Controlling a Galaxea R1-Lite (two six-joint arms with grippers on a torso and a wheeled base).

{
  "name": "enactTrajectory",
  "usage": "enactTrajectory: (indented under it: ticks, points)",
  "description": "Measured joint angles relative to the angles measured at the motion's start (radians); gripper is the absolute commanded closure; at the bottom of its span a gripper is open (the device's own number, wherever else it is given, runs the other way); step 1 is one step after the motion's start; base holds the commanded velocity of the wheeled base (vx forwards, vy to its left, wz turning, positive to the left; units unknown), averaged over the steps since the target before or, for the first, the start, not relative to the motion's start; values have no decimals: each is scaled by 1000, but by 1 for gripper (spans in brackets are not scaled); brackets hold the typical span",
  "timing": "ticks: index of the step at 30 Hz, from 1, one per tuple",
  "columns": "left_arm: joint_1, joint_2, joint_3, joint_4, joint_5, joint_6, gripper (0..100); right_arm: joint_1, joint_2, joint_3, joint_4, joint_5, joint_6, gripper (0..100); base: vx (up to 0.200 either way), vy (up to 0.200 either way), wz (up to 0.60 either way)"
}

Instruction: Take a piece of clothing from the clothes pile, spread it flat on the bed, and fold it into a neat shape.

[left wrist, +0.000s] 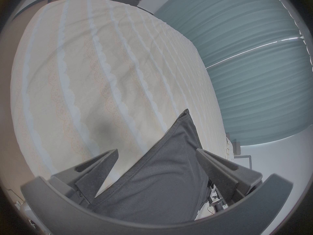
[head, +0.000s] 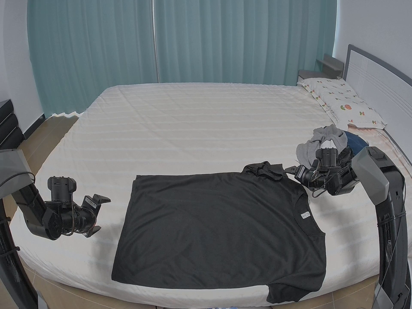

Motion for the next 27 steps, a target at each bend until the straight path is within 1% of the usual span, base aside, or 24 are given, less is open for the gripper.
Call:
enactTrajectory:
  ticks: [5,9,15,19,23,24,27]
  points:
    - [0,0,0,0,0,0,0,-3,13,11,0,-1,-93,100,0,0,0]
    - [0,0,0,0,0,0,0,-5,29,9,-2,-8,-110,100,0,0,0]
    - [0,0,0,0,0,0,0,-7,37,-17,-41,-16,-79,100,0,0,0]
    - [0,1,0,0,0,0,0,-21,41,-41,-41,-22,-8,100,0,0,0]
    - [0,1,0,0,0,0,0,-31,44,-44,-42,-21,13,100,0,0,0]
    - [0,1,0,0,0,0,0,-32,46,-43,-43,-21,14,0,0,0,0]
    - [-1,2,-1,0,0,0,0,-33,50,-39,-45,-21,17,0,0,0,0]
